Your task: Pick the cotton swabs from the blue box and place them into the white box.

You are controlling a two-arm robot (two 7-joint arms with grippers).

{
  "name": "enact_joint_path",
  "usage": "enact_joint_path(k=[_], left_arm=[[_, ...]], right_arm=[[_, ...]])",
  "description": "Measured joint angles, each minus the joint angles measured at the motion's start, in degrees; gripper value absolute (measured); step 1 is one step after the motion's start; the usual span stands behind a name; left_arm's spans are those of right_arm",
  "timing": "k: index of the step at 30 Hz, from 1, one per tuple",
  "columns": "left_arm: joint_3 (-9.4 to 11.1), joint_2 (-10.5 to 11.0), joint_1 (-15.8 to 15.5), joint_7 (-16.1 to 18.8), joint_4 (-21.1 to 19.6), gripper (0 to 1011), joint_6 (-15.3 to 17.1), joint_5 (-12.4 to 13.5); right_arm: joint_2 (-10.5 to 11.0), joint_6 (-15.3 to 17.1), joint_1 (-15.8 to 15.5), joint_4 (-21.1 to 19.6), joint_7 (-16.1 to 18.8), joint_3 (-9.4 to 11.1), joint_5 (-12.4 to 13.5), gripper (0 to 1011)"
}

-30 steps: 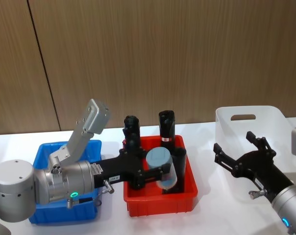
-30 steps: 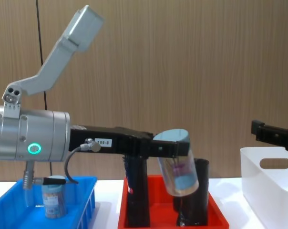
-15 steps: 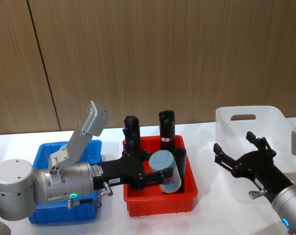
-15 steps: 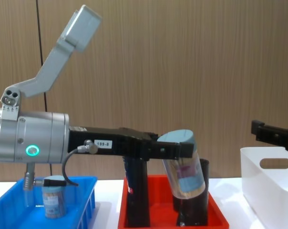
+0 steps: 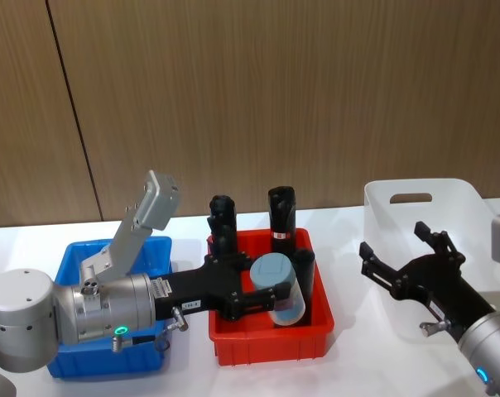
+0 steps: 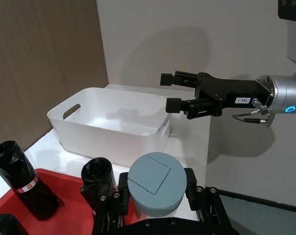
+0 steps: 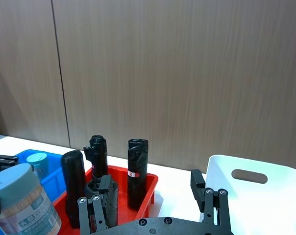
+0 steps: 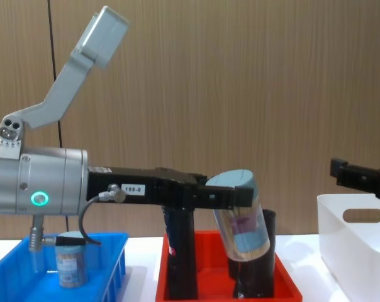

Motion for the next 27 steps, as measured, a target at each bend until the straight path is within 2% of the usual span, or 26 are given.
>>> enact_joint_path(k=[11,27], left_arm=[[0.0,0.1,-0.1,-0.1,0.1,669,-0.2,-0.2],[0.0,0.1,-0.1,-0.2,0.2,669,-0.3,-0.3]], right_arm=[[0.7,1.0,0.9,-1.1,4.3,0.1,-1.2,1002],[2.7,4.5,3.5,-2.4,16.9,0.4,0.0,1002]])
